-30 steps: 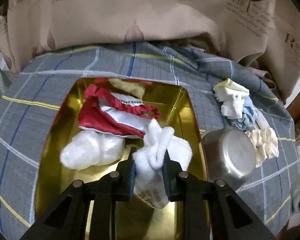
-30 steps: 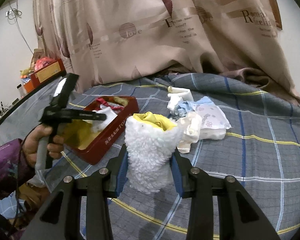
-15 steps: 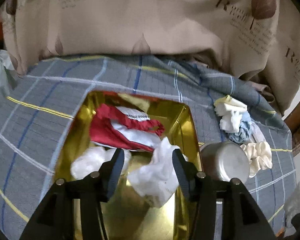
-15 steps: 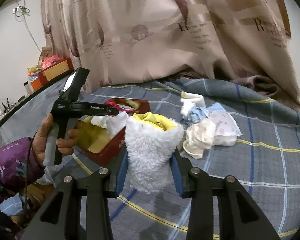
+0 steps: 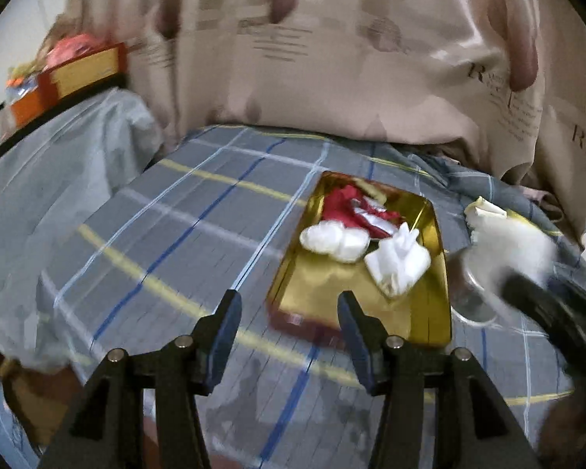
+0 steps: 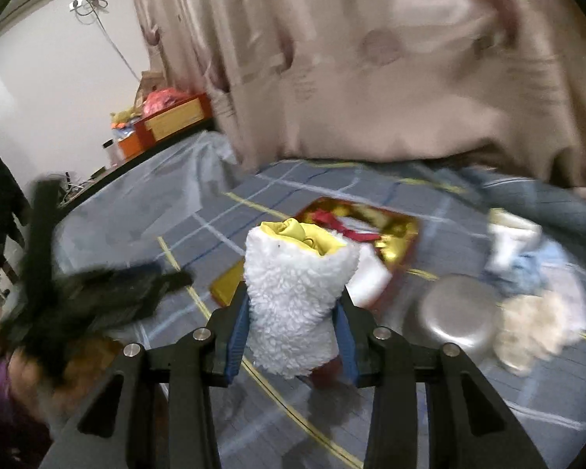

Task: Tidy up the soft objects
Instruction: 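Carry the fluffy white sock to the tin and release it with the right gripper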

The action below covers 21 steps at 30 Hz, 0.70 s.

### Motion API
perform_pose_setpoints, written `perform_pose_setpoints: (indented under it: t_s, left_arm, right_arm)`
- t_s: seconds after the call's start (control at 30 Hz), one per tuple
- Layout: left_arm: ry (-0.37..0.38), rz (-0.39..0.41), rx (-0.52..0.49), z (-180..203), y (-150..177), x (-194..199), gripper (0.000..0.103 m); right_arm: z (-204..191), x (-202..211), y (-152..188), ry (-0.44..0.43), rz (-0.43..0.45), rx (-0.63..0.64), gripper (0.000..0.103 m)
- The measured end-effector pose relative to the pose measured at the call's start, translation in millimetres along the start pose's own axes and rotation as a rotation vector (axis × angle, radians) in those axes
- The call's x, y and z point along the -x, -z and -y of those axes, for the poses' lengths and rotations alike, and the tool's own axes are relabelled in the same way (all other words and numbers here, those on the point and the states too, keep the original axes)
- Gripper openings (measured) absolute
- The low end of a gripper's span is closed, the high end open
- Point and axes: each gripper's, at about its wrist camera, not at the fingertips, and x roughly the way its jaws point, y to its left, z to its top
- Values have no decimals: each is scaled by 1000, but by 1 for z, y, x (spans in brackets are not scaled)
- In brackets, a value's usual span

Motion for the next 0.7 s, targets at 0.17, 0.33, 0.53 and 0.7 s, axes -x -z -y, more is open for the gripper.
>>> perform_pose_setpoints:
  t_s: [0.17, 0.33, 0.53, 0.7]
  left_arm:
    - [-78, 54, 17, -14, 13, 14, 52]
    - [-103, 112, -30, -15, 11, 22, 52]
    - [-82, 112, -14, -26, 5, 22, 52]
    - [-85, 89, 7, -33, 2, 17, 52]
  right_arm:
    - [-22, -69, -11, -21, -93, 9, 37]
    - [-29, -116, -13, 6, -163, 9, 37]
    - [-37, -147, -12, 31, -217, 17, 37]
    - [-36, -167, -7, 43, -260, 2, 39]
